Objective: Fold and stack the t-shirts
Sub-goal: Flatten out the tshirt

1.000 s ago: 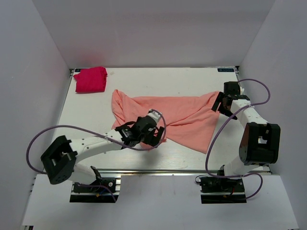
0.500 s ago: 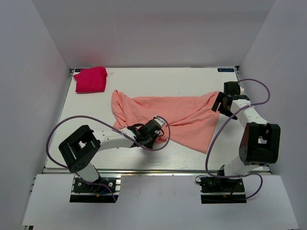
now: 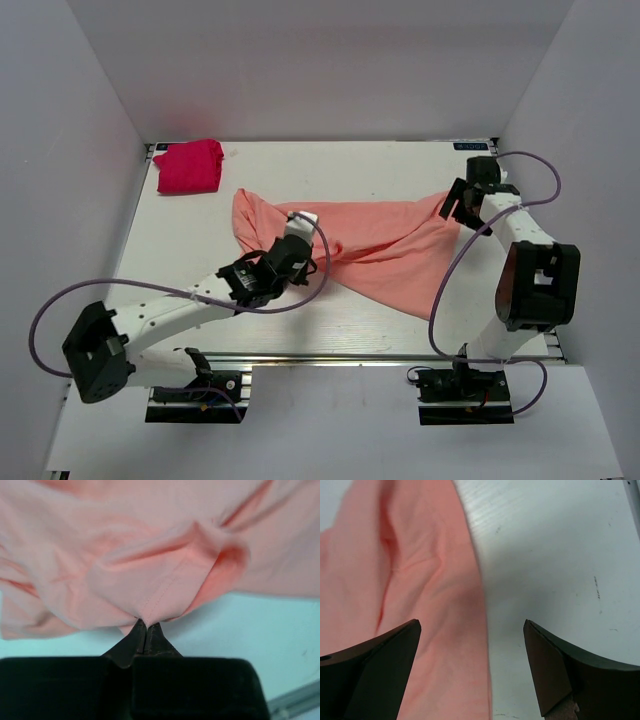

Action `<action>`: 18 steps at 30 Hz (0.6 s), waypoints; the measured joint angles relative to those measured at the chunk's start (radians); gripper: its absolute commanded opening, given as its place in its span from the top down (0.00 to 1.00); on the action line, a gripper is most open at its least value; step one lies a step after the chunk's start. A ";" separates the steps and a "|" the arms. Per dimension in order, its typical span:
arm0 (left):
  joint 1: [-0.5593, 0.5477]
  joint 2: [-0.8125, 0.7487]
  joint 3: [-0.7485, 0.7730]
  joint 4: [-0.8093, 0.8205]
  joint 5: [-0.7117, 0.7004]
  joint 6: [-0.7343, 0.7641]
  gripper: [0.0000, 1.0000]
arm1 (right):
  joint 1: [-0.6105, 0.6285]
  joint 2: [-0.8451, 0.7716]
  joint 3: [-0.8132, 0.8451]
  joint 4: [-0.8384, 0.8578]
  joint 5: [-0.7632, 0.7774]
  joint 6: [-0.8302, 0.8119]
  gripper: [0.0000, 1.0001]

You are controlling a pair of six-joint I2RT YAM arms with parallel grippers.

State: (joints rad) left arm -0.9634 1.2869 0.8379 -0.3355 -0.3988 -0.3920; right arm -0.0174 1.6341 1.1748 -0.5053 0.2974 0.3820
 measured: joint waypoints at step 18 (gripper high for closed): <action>0.043 0.121 0.315 0.185 -0.509 0.248 1.00 | 0.000 0.420 0.490 -0.062 -0.039 0.115 0.18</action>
State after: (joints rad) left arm -0.9203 1.4078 1.1530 -0.1509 -0.9077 -0.1444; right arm -0.0177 2.0541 1.6646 -0.5674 0.2581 0.4969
